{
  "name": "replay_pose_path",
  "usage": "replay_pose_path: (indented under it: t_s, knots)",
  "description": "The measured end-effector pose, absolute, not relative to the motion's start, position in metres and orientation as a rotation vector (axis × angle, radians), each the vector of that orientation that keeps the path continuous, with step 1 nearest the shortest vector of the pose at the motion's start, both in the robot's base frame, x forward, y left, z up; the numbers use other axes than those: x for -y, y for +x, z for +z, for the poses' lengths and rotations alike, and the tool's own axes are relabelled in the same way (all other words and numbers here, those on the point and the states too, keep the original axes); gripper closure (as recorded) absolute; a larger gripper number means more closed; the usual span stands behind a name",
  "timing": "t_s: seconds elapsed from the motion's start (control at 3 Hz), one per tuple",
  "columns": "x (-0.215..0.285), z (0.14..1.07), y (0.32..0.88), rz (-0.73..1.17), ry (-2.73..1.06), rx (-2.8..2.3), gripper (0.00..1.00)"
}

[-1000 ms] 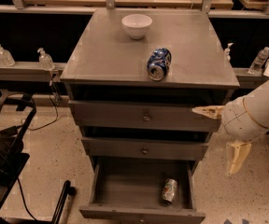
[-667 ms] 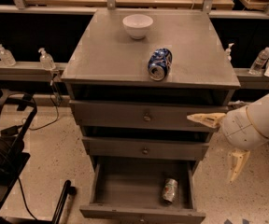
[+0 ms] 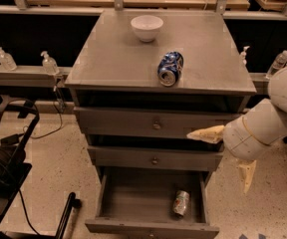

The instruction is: Pick 7up can from bottom drawer and place on counter

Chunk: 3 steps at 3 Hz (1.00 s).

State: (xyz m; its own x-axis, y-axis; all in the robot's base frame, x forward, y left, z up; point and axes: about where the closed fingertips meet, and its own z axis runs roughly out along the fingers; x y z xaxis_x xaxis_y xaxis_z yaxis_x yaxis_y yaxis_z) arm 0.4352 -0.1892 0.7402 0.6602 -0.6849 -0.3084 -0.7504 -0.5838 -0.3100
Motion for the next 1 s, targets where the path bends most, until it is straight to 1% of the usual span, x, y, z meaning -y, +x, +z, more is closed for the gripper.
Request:
replay_pose_path:
  t_s: [0.33,0.67,1.0]
  knots:
    - [0.1839,0.7187,0.4323,0.149,-2.651,-0.914,0.0]
    - [0.189,0.7106,0.4312,0.115,-2.726,-0.807,0.0]
    - [0.1884,0.7108,0.4311,0.118,-2.722,-0.813,0.0]
